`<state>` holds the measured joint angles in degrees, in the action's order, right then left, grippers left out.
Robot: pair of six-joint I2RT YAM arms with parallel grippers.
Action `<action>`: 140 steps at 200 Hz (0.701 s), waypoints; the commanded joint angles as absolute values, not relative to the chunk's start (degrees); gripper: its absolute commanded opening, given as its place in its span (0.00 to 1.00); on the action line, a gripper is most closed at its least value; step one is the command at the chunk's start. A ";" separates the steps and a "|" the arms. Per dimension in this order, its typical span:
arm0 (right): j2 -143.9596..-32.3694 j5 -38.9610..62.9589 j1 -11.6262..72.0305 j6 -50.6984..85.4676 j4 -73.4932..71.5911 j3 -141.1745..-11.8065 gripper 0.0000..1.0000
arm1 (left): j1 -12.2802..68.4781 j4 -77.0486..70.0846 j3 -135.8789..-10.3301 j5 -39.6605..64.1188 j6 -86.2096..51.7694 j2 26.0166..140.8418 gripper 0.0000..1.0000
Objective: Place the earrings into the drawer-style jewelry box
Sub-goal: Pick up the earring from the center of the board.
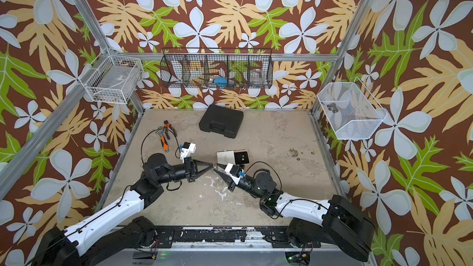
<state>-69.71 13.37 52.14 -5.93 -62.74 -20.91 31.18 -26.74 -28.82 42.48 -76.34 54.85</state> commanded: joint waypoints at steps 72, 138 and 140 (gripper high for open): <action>-70.49 13.03 52.29 -5.89 -65.21 -21.59 0.22 | 31.19 -28.49 -28.66 42.45 -76.31 54.49 0.00; -70.49 12.73 52.37 -5.98 -65.56 -21.62 0.18 | 31.16 -28.56 -28.56 42.47 -76.44 54.31 0.00; -70.49 12.67 52.34 -5.98 -65.57 -21.60 0.18 | 31.17 -28.56 -28.56 42.52 -76.44 54.27 0.00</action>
